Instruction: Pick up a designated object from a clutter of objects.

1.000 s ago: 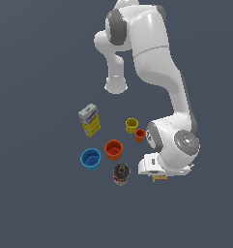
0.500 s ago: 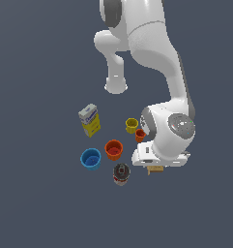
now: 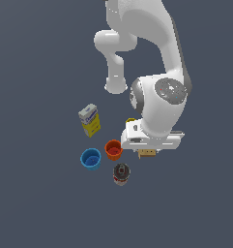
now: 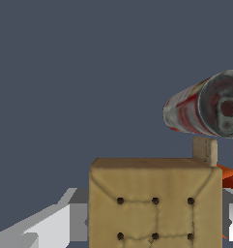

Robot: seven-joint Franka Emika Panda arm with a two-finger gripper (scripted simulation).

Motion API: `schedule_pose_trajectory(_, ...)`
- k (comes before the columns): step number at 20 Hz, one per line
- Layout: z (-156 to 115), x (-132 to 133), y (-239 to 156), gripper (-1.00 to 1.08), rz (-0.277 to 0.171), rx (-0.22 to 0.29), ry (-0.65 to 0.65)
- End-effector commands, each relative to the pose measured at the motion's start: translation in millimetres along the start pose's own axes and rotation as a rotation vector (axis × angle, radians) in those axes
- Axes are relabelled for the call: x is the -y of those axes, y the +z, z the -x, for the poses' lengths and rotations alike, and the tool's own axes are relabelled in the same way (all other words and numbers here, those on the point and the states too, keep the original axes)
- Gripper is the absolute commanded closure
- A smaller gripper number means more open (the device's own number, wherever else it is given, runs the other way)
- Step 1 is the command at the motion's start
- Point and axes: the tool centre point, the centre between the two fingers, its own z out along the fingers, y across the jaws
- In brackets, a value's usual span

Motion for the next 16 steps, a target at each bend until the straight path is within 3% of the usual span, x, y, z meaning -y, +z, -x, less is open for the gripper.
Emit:
schedule_pose_trajectory(1,8.6,-12.8,-22.8,1.08,0.0,-0.001,0.0)
schedule_pose_trajectory(16,55.9,-89.1,-158.4,1.08,-0.003,-0.001,0.0)
